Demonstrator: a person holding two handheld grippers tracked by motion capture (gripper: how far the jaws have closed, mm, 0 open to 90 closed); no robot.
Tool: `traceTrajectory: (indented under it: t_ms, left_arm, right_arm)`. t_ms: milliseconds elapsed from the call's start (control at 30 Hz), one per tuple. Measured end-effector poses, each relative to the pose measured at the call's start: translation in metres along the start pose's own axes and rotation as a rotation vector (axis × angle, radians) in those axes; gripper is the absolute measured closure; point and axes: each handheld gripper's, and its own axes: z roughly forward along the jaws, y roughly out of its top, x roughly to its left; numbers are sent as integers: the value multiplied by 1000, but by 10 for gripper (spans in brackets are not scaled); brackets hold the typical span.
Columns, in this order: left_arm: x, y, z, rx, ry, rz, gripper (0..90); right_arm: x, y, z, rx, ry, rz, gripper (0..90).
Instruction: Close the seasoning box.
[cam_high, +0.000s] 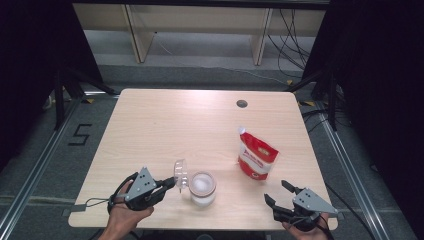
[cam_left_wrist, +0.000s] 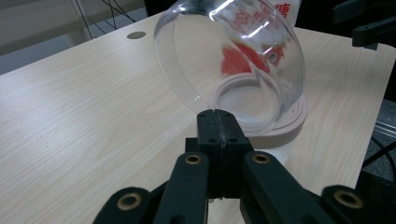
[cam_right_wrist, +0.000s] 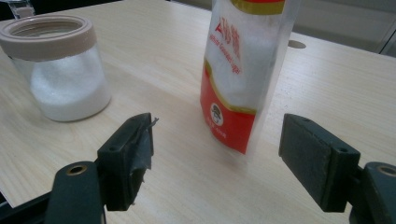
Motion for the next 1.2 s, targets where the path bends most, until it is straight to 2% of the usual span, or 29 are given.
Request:
traceTrajectory:
  t_ms: [133, 167, 200, 233, 300, 333, 367, 400, 433, 467, 533, 567, 600, 633, 667, 700, 733, 767, 800, 833, 900, 933, 967, 1000, 1033, 1067, 1100, 1133, 1200]
  left_arm:
    - [-2, 3, 3, -4, -12, 5, 894]
    - [-3, 3, 4, -5, -14, 1, 894]
    - [-5, 4, 5, 2, -19, 8, 894]
    - [-5, 5, 6, 3, -26, 14, 894]
    - [-7, 6, 8, 1, -39, 8, 894]
    - [-7, 7, 9, 10, -41, 26, 894]
    - [-9, 7, 10, 9, -44, 8, 894]
    - [-8, 7, 11, -1, -55, 24, 894]
    - [-10, 7, 12, -3, -54, 1, 893]
    - [-9, 8, 12, -3, -58, 18, 892]
    - [-9, 8, 10, 7, -61, 13, 879]
    - [-9, 7, 9, 4, -65, 1, 860]
    - [-10, 5, 8, -8, -65, -29, 843]
    - [-9, 3, 6, -8, -69, -37, 819]
    - [-9, 2, 5, -3, -75, -40, 779]
    - [-7, 0, 5, -7, -80, -29, 740]
    - [-9, -2, 4, -6, -74, -69, 708]
    - [-7, -3, 3, -8, -82, -54, 683]
    - [-7, -5, 2, -4, -85, -55, 663]
    - [-8, -7, 2, -5, -84, -81, 621]
    - [-6, -9, 1, 3, -80, -80, 519]
    - [-7, -10, 1, 6, -72, -96, 482]
    - [-5, -12, 1, 3, -74, -88, 441]
    - [-5, -13, 1, 14, -54, -98, 411]
    - [-4, -14, 2, 14, -49, -80, 367]
    - [-5, -17, 2, 23, -33, -106, 339]
    - [-4, -19, 2, 23, -34, -106, 315]
    - [-3, -20, 2, 31, -37, -102, 297]
    - [-3, -24, 3, 34, -36, -133, 240]
  right_arm:
    - [-1, 0, 0, -6, -8, -3, 270]
    - [2, 0, -1, 8, -7, 31, 271]
    - [-1, 0, 0, -4, -8, 2, 271]
    - [-1, 0, 0, -7, -8, -5, 271]
    - [0, 0, 0, -4, -5, 1, 271]
    - [0, 0, 0, -4, -1, -1, 271]
    - [0, 0, 0, -2, 2, 6, 271]
    - [0, 0, -1, -2, 2, 6, 271]
    - [0, 0, -1, -4, -5, 1, 271]
    - [-1, 1, -1, -1, 5, 9, 270]
    - [-1, 0, -1, -3, -5, 14, 271]
    - [-2, 0, -1, -11, 0, -1, 271]
    - [-2, 0, -1, -11, -5, 11, 271]
    - [-2, 1, -2, -8, -7, 13, 270]
    - [0, 0, -3, -2, -13, 39, 270]
    - [0, 0, -3, -4, -12, 37, 271]
    - [0, 0, -3, -4, -11, 38, 271]
    - [-2, 1, -2, -13, -6, 14, 270]
    - [-2, 1, -2, -14, -6, 14, 270]
    - [-1, 1, -3, -12, -11, 25, 270]
    - [-2, 1, -3, -16, -12, 24, 270]
    - [-2, 1, -3, -20, -7, 25, 270]
    - [-2, 1, -3, -24, -7, 33, 270]
    - [-2, 1, -3, -27, -2, 36, 268]
    - [-2, 1, -3, -30, -3, 38, 256]
    - [-2, 1, -3, -33, -3, 40, 250]
    - [-1, 1, -3, -37, -2, 46, 241]
    - [-2, 1, -2, -38, 18, 46, 230]
    - [-2, 2, -2, -47, 17, 36, 209]
